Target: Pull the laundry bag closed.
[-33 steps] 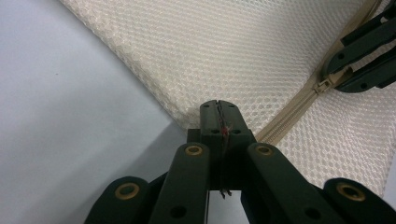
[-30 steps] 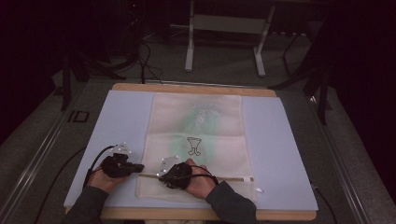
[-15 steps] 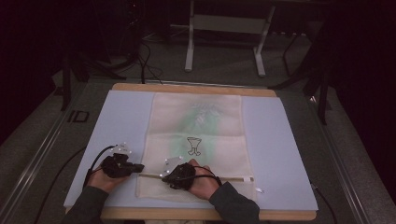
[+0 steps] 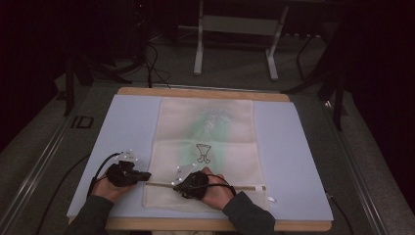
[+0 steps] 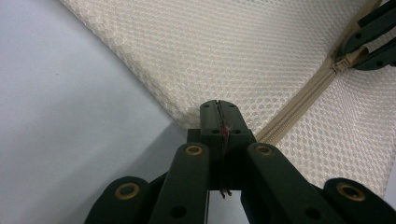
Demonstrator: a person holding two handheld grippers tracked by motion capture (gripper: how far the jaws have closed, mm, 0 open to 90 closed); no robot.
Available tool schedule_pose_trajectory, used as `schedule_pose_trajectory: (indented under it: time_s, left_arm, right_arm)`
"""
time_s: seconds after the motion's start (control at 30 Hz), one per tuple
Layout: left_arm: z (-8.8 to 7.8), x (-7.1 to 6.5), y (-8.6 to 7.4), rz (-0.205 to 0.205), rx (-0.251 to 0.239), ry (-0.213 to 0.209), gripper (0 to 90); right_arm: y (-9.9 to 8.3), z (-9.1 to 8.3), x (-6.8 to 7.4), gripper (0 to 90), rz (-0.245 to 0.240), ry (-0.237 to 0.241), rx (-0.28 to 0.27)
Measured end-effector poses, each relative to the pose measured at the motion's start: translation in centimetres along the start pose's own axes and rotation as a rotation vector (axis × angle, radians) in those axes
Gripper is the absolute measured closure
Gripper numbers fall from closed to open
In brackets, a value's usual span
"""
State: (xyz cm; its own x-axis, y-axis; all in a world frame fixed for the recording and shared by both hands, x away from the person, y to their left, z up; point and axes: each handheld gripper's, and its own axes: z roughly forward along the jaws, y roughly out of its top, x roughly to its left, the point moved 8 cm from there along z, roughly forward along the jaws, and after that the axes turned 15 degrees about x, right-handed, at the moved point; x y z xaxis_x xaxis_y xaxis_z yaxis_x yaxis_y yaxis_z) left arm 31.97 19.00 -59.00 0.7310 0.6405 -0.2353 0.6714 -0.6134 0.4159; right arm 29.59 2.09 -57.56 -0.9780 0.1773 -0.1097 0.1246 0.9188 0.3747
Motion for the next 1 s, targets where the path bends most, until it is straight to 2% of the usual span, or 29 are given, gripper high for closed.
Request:
schedule_pose_trajectory:
  time_s: [0.5, 1.0]
  left_arm:
    - [0.0, 0.0, 0.0, 0.003, 0.002, 0.001, 90.0]
    - [0.0, 0.0, 0.0, 0.003, 0.001, 0.000, 90.0]
  right_arm:
    - [-1.2, -0.5, -0.2, 82.1, 0.024, 0.004, 0.011]
    - [-2.1, -1.0, -0.5, 82.0, 0.028, 0.004, 0.014]
